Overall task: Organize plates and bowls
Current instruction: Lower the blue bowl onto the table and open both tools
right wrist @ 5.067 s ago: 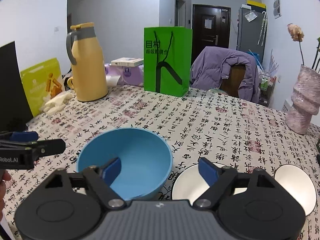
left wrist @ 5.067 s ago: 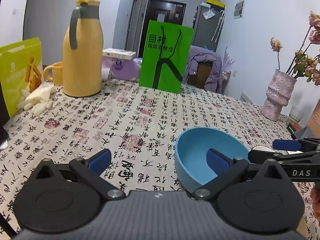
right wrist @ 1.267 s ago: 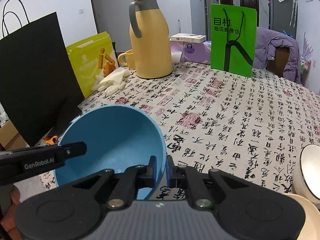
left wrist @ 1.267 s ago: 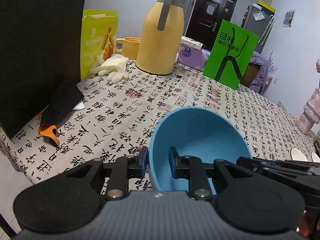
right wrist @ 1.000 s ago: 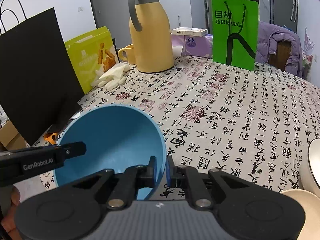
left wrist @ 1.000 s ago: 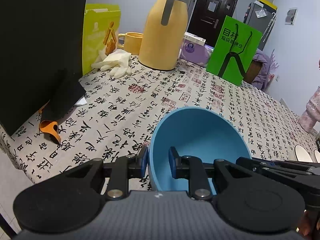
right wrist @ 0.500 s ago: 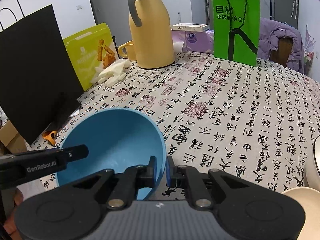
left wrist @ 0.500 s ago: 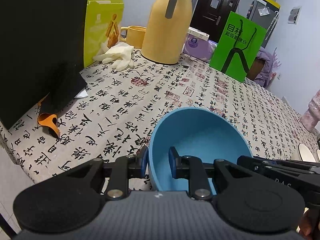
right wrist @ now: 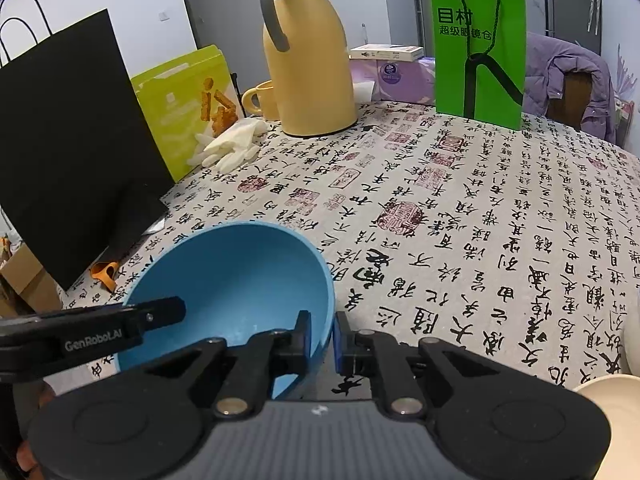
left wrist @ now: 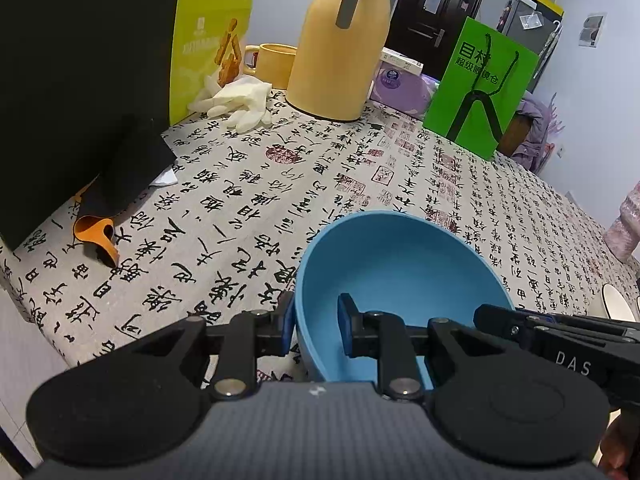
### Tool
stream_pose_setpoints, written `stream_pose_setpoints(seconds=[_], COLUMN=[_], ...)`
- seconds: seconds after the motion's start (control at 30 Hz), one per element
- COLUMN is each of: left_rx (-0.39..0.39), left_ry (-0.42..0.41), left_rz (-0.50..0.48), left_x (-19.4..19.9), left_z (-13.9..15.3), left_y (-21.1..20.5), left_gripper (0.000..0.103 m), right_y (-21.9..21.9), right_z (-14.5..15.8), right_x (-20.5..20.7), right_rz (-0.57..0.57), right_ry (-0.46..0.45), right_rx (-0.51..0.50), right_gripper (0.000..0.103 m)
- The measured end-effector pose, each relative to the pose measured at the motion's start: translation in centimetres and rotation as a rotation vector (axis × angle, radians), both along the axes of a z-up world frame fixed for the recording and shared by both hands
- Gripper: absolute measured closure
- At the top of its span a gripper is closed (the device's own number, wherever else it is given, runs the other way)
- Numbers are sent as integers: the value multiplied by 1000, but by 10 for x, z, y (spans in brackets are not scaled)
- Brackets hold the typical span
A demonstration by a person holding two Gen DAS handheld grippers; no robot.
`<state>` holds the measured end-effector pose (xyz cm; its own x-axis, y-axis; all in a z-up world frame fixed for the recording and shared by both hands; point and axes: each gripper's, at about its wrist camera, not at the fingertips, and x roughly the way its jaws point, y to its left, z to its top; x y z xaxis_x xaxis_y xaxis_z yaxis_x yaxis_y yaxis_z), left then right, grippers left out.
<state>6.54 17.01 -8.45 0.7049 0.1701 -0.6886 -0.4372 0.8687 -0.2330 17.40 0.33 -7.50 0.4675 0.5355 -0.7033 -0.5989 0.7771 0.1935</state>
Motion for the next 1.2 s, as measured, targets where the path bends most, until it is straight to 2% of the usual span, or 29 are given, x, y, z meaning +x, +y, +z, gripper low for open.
stream_pose_setpoints(seconds=[0.4, 0.47, 0.63, 0.8, 1.1, 1.2], left_rx=[-1, 1, 17, 27, 27, 31], left_ry=[-6, -11, -26, -38, -35, -40], left_rz=[4, 6, 11, 14, 16, 17], left_x=[-1, -1, -3, -4, -7, -8], left_z=[0, 1, 5, 7, 6, 7], left_y=[1, 1, 0, -1, -1, -1], left_gripper=[80, 76, 64, 60, 60, 60], right_y=[-5, -7, -14, -19, -18, -19], right_z=[0, 1, 5, 7, 3, 3], right_x=[1, 1, 0, -2, -5, -6], right_rz=[3, 0, -1, 0, 5, 5], right_ry=[19, 22, 24, 17, 33, 30], right_rx=[41, 56, 96, 122, 118, 124], right_gripper=[89, 89, 79, 70, 69, 65])
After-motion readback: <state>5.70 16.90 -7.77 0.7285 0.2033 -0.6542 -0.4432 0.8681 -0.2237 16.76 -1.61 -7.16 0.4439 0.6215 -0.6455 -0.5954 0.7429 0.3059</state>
